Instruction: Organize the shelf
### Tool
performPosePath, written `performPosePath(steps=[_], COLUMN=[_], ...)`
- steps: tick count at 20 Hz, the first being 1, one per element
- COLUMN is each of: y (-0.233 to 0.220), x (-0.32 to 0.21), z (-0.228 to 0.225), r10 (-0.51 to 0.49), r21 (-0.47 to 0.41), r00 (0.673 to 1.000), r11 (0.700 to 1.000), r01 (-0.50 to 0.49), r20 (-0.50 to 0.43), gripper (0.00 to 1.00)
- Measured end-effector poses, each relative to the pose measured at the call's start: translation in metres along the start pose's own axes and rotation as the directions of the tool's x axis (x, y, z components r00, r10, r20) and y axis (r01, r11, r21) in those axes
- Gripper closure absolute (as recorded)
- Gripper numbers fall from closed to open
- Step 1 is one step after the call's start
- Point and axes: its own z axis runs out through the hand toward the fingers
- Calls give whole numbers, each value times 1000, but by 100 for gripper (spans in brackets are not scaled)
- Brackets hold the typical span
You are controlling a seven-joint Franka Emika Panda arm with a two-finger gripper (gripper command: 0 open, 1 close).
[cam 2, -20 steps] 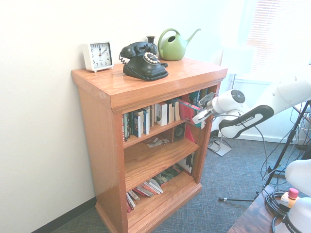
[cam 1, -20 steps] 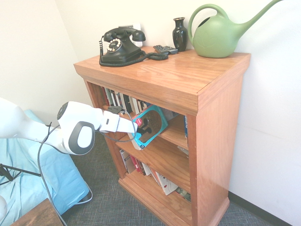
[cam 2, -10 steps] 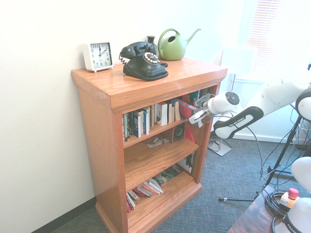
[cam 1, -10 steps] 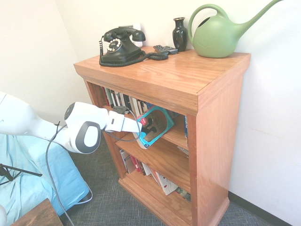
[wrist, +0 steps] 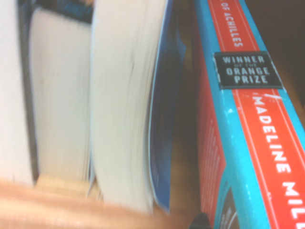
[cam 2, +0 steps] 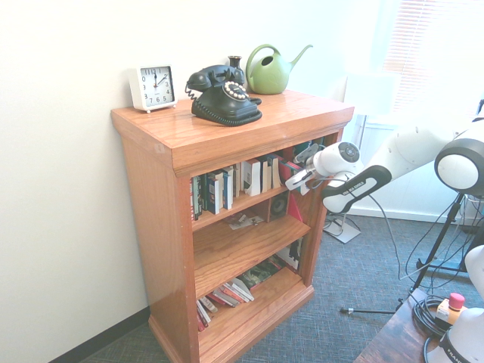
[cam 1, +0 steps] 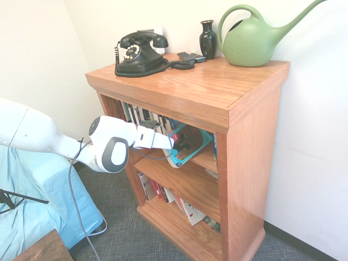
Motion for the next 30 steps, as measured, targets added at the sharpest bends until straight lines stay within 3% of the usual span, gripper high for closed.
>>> performPosePath(steps=[19,20,30], y=[-22,-21,-18], x=[20,22,26], z=[-3,-4,-5], r10=[71,72,65], r21=[3,3,5], r00=[997,997,998], r11=[997,997,998], r01=[-71,-72,-65], r20=[3,2,10], gripper=[100,0,0])
